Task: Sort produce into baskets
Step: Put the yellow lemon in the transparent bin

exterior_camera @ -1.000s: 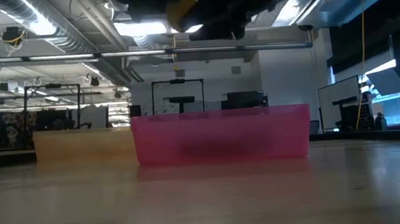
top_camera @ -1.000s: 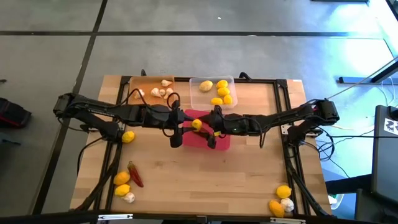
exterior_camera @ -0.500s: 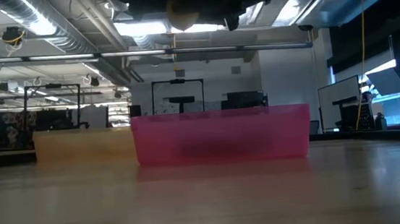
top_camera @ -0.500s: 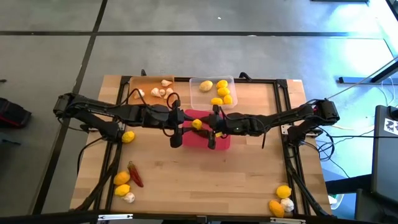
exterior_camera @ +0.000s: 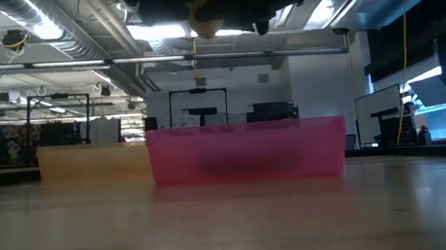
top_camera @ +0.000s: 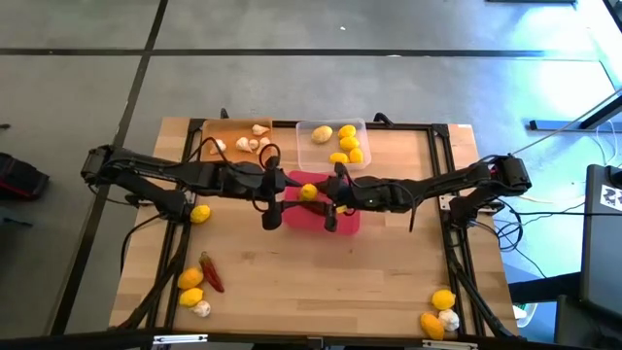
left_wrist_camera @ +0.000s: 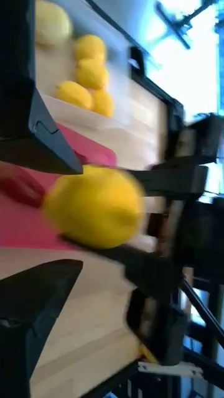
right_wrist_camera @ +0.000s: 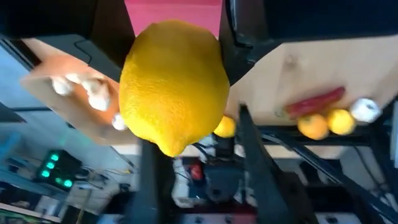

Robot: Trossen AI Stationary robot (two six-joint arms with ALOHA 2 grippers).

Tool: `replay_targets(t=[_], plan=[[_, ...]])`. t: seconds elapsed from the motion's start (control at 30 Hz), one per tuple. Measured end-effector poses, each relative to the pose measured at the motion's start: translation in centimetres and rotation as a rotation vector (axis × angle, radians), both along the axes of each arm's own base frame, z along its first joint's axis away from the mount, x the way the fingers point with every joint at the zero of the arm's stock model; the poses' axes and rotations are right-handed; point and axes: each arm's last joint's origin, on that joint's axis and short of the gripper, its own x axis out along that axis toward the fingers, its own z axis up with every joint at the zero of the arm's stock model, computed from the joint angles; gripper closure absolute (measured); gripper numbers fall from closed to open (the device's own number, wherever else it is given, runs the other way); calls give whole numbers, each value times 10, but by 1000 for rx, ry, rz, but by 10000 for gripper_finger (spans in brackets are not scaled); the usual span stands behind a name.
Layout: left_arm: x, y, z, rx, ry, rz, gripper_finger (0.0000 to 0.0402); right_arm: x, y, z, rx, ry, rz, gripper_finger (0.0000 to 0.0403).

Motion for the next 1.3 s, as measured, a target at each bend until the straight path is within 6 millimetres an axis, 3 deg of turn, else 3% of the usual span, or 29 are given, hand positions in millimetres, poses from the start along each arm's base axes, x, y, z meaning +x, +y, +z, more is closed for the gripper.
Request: replay_targets(t=[0.17,0.33,0.63,0.87,1.0,1.3], plan=[[-11,2,-11,17,138,99,169,-6,-10,15,-36,84,-107,239],[-16,-5,-39,30,195,112,172,-9,-30,32,-59,224,-188,238],[-21,-10,-76,4,100,101,173,-20,-88,32,-15,385,-300,238],[-23,-7,-83,-5,71,116,174,-21,-146,7,94,457,-341,237],[-22,-5,-83,-5,72,123,174,-22,-176,-17,159,515,-367,237],[-23,-5,-83,-2,75,122,174,-21,-226,-70,294,571,-456,237]])
